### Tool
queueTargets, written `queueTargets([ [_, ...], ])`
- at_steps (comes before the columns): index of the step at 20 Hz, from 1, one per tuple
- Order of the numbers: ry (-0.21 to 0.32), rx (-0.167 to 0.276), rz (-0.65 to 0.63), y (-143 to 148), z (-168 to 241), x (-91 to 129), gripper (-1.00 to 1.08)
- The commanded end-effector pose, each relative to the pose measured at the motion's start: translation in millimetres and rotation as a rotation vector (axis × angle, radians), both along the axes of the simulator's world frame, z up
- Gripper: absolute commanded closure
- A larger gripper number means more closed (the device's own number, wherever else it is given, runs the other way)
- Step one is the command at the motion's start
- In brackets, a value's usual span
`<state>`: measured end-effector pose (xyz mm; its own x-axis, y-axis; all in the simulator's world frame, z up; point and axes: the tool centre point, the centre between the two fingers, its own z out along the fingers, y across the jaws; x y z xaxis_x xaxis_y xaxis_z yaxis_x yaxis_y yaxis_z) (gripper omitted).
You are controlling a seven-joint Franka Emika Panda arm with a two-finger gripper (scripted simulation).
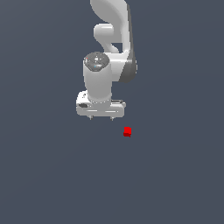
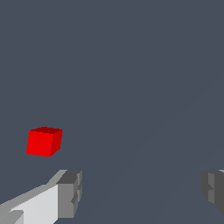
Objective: Pick up the red cube and move it to a goal position.
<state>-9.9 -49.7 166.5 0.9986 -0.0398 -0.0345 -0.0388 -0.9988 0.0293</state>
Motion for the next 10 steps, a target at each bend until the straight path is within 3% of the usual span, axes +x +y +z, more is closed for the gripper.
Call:
queueTargets([
  [1, 0.0, 0.0, 0.0, 0.0, 0.0, 0.0, -0.92],
  [10, -0.005, 0.004, -0.022, 19.2, -20.7, -3.8, -0.92],
])
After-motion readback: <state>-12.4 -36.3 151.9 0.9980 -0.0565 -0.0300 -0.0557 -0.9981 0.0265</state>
